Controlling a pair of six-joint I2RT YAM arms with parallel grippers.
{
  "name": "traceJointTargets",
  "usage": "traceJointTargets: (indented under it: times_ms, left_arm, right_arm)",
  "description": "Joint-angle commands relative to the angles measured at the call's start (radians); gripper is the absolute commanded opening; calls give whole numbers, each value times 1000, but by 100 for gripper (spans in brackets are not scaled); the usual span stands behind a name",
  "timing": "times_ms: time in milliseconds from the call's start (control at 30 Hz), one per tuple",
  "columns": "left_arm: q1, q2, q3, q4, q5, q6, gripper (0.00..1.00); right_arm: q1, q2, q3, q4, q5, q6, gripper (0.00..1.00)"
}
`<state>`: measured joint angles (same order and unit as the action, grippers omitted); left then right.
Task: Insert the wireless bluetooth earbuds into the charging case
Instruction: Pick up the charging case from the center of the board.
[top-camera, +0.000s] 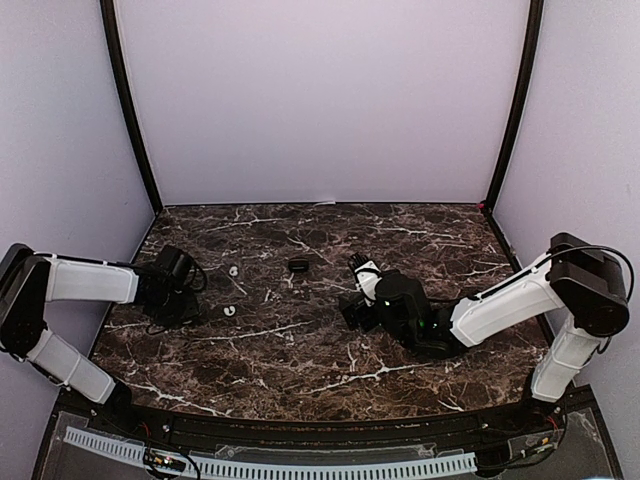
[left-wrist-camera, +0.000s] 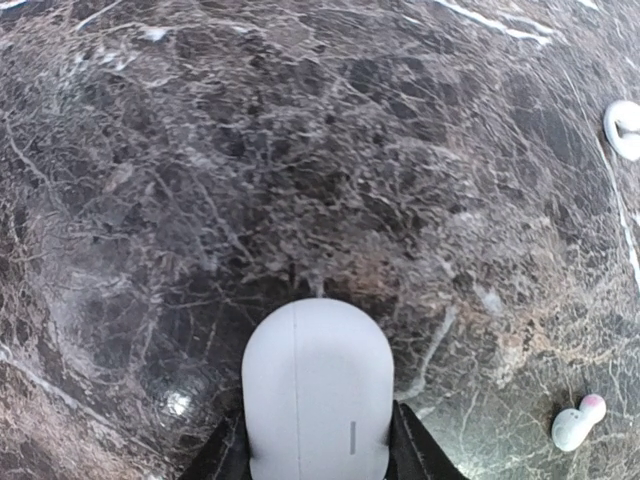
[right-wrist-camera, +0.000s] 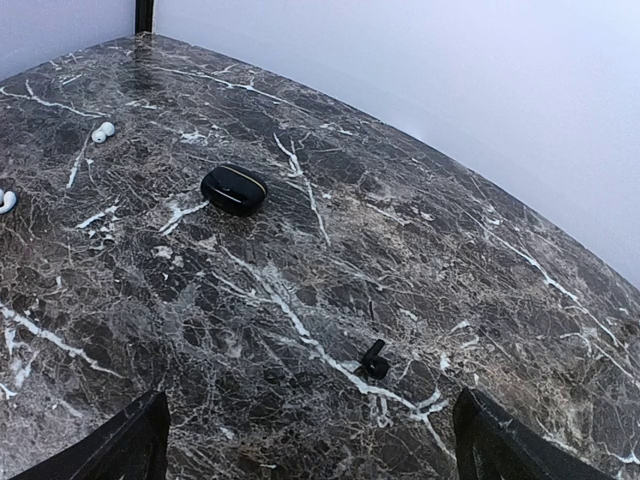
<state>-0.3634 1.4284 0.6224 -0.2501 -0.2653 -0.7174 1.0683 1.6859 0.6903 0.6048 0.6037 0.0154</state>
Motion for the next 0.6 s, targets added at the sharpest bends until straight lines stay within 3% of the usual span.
traceJointTargets:
  times_ms: [0,333,567]
  left_arm:
    - [-3,-30,50,-71,40,44,29]
    - [-178,-174,126,-40,47,111,35]
    - [-350,-174,98,199,212,277,37]
  right_arm:
    - [12,3,18,38,1,1,98]
    - [10,-6,16,36,-94,25,98]
    - [-25,-54,-19,50,-224,94,98]
